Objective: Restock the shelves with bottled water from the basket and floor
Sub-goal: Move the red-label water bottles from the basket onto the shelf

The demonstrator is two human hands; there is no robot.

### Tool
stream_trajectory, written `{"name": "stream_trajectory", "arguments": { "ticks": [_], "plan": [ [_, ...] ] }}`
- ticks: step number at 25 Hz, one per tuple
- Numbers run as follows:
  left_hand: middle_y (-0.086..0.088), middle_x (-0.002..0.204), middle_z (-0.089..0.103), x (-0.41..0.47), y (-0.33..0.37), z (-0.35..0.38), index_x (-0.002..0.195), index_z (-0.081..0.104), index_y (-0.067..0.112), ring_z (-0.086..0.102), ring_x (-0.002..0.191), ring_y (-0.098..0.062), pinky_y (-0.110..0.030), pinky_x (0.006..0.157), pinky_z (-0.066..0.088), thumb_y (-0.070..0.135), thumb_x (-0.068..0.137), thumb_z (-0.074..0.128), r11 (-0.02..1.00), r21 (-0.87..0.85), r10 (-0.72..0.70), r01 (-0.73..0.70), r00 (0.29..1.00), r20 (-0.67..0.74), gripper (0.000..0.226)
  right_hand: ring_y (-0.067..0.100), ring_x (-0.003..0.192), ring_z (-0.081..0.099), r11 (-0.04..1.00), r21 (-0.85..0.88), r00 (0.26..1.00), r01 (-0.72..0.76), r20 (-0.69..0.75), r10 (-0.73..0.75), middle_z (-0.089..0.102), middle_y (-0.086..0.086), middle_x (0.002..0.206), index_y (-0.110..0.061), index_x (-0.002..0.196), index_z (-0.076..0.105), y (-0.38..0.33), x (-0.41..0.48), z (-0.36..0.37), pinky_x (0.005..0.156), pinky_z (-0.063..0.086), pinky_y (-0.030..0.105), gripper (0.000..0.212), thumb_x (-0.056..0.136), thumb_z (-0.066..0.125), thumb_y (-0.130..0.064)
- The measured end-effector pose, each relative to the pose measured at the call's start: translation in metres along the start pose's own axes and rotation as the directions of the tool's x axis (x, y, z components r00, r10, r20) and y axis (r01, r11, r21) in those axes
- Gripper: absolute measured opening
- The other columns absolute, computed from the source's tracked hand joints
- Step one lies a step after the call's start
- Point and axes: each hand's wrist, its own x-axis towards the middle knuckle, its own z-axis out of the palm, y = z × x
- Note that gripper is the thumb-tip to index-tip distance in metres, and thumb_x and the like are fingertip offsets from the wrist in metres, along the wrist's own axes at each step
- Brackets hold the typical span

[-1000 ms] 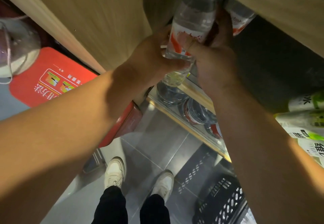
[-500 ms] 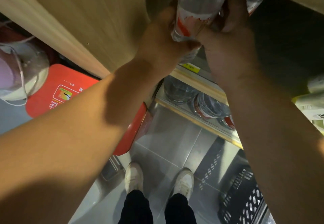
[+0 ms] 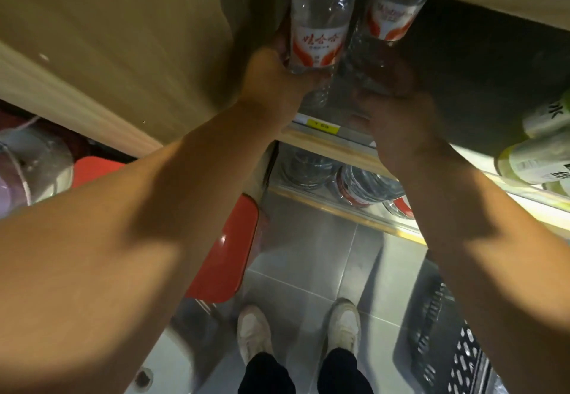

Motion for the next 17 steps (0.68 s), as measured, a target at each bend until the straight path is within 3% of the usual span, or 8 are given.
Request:
{"name": "stream_trajectory", "arguments": {
  "ticks": [3, 6, 10, 15, 17],
  "plan": [
    [0.016, 0.105, 0.062, 0.005, -0.009, 0.001, 0.126, 0.058, 0.015, 0.059, 0.090, 0.008, -0.006, 0.073, 0.051, 0.012, 0.078, 0.079, 1.000, -0.004, -0.025, 0.025, 1.000, 0.015, 0.052, 0.015, 0.100, 0.066, 0.999, -0.036, 0.996, -0.024, -0.089, 0.021, 0.067, -0.007, 0.109, -0.017, 0.128, 0.057, 0.011, 0.010, -0.007, 0.089, 0.056, 0.036, 0.057, 0.076, 0.060, 0.007],
    [0.010, 0.120, 0.065, 0.015, -0.012, 0.006, 0.129, 0.056, 0.014, 0.061, 0.109, -0.003, -0.017, 0.088, 0.053, 0.014, 0.078, 0.079, 1.000, -0.016, -0.012, 0.012, 1.000, -0.005, 0.056, 0.020, 0.094, 0.066, 0.996, -0.072, 0.981, -0.056, -0.190, 0.042, 0.064, -0.007, 0.097, -0.015, 0.129, 0.052, 0.018, 0.022, -0.007, 0.084, 0.058, 0.041, 0.061, 0.073, 0.066, 0.003],
    [0.003, 0.131, 0.062, 0.033, -0.014, 0.010, 0.134, 0.052, 0.013, 0.057, 0.123, -0.011, -0.029, 0.101, 0.050, 0.015, 0.079, 0.078, 1.000, -0.004, 0.024, -0.024, 1.000, -0.010, 0.061, 0.027, 0.110, 0.061, 0.997, -0.067, 0.967, -0.038, -0.255, 0.020, 0.058, -0.001, 0.112, -0.015, 0.130, 0.046, 0.018, 0.040, -0.002, 0.093, 0.054, 0.049, 0.073, 0.063, 0.073, -0.006],
    [0.002, 0.128, 0.058, 0.050, -0.016, 0.014, 0.134, 0.049, 0.012, 0.052, 0.120, -0.010, -0.015, 0.090, 0.046, 0.011, 0.082, 0.074, 0.999, -0.037, -0.002, 0.002, 1.000, 0.011, 0.058, 0.016, 0.109, 0.059, 1.000, 0.009, 0.971, -0.016, -0.237, 0.018, 0.054, 0.004, 0.129, -0.012, 0.139, 0.039, 0.025, 0.058, -0.001, 0.084, 0.056, 0.025, 0.077, 0.072, 0.073, 0.006],
    [-0.001, 0.135, 0.056, 0.057, -0.017, 0.016, 0.138, 0.046, 0.013, 0.050, 0.127, -0.014, -0.017, 0.094, 0.045, 0.011, 0.085, 0.072, 1.000, -0.021, 0.001, 0.000, 1.000, 0.026, 0.059, 0.015, 0.111, 0.058, 1.000, -0.031, 0.965, -0.001, -0.262, -0.007, 0.054, 0.004, 0.131, -0.014, 0.141, 0.038, 0.027, 0.064, 0.000, 0.088, 0.056, 0.025, 0.079, 0.074, 0.075, 0.005]
  ]
}}
